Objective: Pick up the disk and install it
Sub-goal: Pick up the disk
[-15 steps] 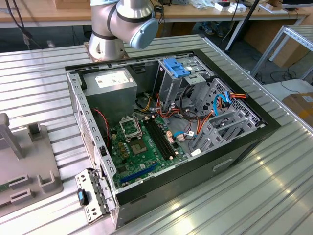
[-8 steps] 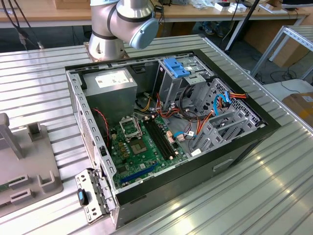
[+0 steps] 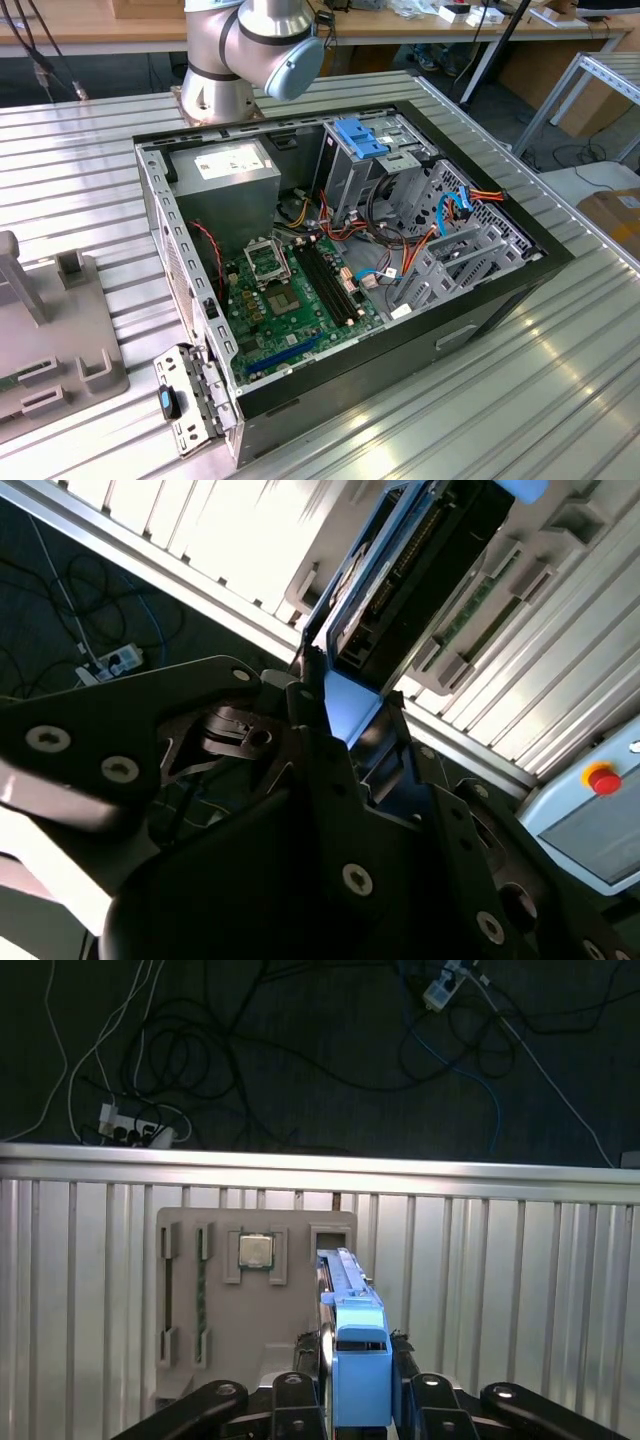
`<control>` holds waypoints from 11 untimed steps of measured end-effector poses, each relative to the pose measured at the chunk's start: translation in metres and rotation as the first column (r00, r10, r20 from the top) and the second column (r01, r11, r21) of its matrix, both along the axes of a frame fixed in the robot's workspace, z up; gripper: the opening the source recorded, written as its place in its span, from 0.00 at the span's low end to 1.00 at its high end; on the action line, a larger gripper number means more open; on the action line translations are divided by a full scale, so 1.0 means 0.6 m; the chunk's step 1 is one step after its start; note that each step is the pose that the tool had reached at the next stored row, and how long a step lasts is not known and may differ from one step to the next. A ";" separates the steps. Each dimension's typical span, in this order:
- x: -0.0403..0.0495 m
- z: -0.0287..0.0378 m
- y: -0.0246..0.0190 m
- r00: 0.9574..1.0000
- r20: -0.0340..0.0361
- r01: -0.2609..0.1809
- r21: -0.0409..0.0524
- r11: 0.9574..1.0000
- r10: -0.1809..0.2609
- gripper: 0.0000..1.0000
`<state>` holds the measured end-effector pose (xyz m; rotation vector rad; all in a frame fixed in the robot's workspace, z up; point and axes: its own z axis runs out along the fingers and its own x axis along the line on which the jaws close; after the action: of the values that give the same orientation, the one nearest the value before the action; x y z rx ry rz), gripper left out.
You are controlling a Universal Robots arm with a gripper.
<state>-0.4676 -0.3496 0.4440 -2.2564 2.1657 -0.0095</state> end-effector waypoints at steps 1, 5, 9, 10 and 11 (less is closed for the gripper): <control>0.000 0.006 0.0000 1.000 0.000 0.000 0.000 1.000 0.000 0.36; 0.000 0.022 0.0000 1.000 0.000 0.000 0.000 1.000 0.000 0.36; 0.000 0.030 0.0000 1.000 0.000 0.000 0.000 1.000 0.000 0.36; 0.000 0.030 0.0000 1.000 0.000 0.000 0.000 1.000 0.000 0.36; 0.000 0.030 0.0000 1.000 0.000 0.000 0.000 1.000 0.000 0.36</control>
<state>-0.4676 -0.3496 0.4620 -2.2563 2.1656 -0.0096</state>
